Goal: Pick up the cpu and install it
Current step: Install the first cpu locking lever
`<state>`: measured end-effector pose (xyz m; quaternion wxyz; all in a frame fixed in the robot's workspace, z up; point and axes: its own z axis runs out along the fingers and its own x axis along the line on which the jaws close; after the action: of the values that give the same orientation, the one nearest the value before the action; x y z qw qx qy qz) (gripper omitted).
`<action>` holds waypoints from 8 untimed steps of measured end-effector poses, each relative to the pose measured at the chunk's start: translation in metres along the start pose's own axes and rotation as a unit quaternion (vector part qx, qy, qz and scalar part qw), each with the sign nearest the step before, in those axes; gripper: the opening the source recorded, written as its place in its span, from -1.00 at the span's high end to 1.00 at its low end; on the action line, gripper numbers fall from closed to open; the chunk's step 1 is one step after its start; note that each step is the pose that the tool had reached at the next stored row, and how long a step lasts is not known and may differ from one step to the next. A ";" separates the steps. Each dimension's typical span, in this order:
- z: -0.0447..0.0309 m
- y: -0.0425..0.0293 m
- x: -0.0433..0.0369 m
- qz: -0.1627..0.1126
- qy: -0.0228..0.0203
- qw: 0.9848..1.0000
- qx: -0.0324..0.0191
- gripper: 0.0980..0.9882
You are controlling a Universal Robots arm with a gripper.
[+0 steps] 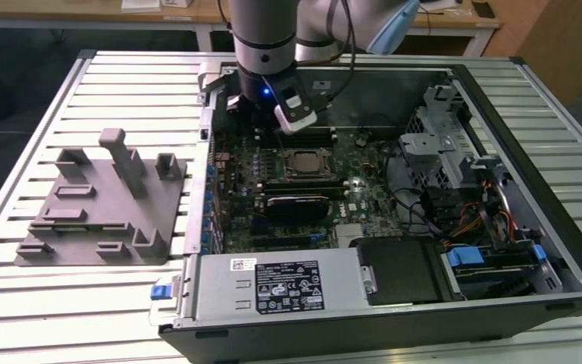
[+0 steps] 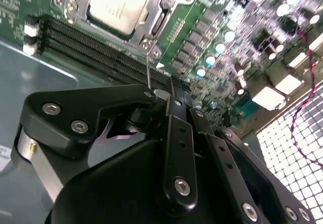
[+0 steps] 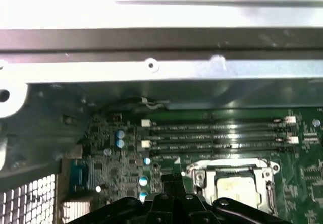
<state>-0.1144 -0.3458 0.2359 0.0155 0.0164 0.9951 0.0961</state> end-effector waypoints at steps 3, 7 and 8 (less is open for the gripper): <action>-0.0001 -0.0003 0.0001 0.000 0.000 1.000 -0.013 0.98; 0.0000 -0.0003 0.0001 0.001 0.000 1.000 -0.017 0.98; -0.0001 -0.0003 0.0000 0.001 0.001 1.000 -0.017 0.98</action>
<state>-0.1145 -0.3461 0.2359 0.0152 0.0166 0.9934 0.1129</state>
